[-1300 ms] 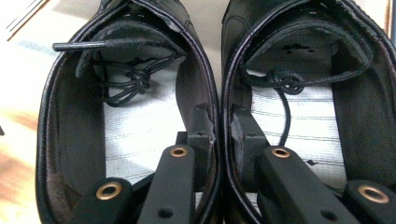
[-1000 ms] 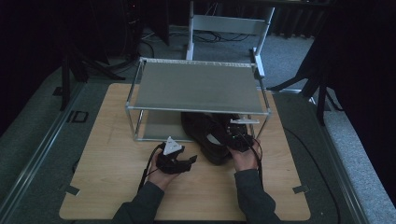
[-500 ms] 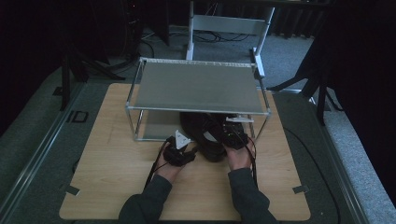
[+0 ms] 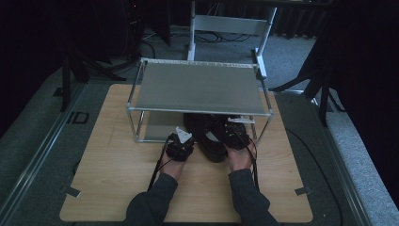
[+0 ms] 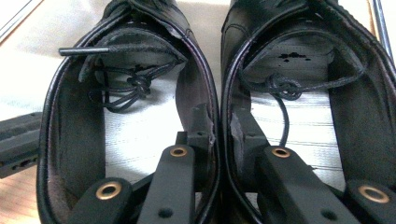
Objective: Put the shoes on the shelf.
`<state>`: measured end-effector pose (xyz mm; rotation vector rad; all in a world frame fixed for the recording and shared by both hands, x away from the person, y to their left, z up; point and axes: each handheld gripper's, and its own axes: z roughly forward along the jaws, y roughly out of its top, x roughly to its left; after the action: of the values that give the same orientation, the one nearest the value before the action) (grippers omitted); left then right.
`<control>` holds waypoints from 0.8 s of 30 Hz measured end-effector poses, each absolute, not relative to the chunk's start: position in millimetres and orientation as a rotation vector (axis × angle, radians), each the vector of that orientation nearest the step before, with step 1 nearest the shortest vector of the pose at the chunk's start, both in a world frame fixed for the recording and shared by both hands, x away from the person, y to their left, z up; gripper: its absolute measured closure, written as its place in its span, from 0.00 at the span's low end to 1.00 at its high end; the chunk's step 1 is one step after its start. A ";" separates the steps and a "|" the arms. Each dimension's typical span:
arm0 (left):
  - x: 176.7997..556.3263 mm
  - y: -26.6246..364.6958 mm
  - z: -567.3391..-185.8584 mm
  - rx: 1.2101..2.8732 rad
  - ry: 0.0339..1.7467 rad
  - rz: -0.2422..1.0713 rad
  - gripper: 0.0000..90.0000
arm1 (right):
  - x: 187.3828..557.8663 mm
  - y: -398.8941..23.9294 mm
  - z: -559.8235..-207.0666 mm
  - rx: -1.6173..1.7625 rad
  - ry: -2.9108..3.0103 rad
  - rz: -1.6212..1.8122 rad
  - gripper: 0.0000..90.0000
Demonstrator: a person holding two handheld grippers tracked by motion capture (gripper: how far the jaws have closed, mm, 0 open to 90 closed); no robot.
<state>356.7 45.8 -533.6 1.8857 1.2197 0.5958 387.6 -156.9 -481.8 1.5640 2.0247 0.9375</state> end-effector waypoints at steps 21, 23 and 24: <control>377.3 27.3 -538.9 1.891 1.183 0.568 0.99 | 391.5 -146.4 -486.8 1.546 1.959 0.949 0.89; 379.6 26.5 -538.8 1.895 1.181 0.576 0.99 | 391.6 -146.0 -487.0 1.545 1.952 0.954 0.89; 380.6 26.5 -538.8 1.895 1.179 0.580 0.99 | 391.9 -145.9 -487.3 1.544 1.950 0.958 0.89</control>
<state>380.6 26.5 -538.8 1.8947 1.1787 0.5799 391.9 -145.9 -487.3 1.5436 1.9498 0.9584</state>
